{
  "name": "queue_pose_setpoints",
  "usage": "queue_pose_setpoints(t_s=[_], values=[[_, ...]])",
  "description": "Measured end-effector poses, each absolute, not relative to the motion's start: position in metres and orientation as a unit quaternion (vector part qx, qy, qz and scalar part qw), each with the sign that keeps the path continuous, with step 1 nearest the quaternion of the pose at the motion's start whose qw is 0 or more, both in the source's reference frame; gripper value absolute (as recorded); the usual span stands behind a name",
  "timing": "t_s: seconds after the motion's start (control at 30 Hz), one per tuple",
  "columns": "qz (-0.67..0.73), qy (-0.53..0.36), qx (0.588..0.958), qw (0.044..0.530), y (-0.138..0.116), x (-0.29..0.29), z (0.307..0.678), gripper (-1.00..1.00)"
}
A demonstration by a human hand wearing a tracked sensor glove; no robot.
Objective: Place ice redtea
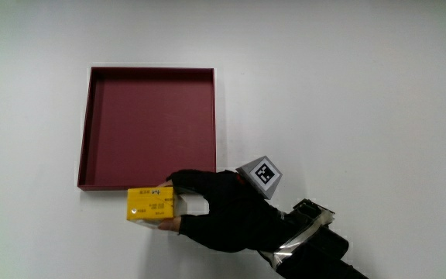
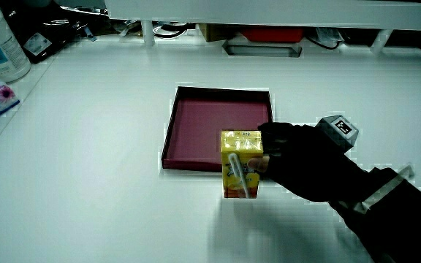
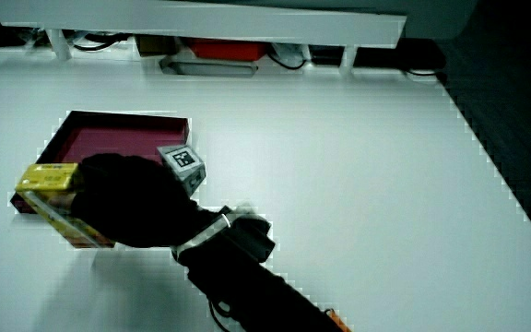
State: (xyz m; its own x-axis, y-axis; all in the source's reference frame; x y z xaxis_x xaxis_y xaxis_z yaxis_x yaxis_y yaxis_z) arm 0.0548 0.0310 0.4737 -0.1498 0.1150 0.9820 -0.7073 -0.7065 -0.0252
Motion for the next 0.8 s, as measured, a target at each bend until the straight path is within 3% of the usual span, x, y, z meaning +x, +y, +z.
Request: queue_pose_setpoints(t_s=[0.27, 0.33, 0.53, 0.8], values=[[0.717, -0.233, 0.565, 0.335, 0.044, 0.055, 0.503, 0.0], [0.732, -0.226, 0.542, 0.346, 0.047, 0.055, 0.51, 0.0], [0.739, -0.212, 0.519, 0.374, 0.05, 0.058, 0.521, 0.0], [0.738, -0.214, 0.521, 0.373, 0.05, 0.058, 0.523, 0.0]])
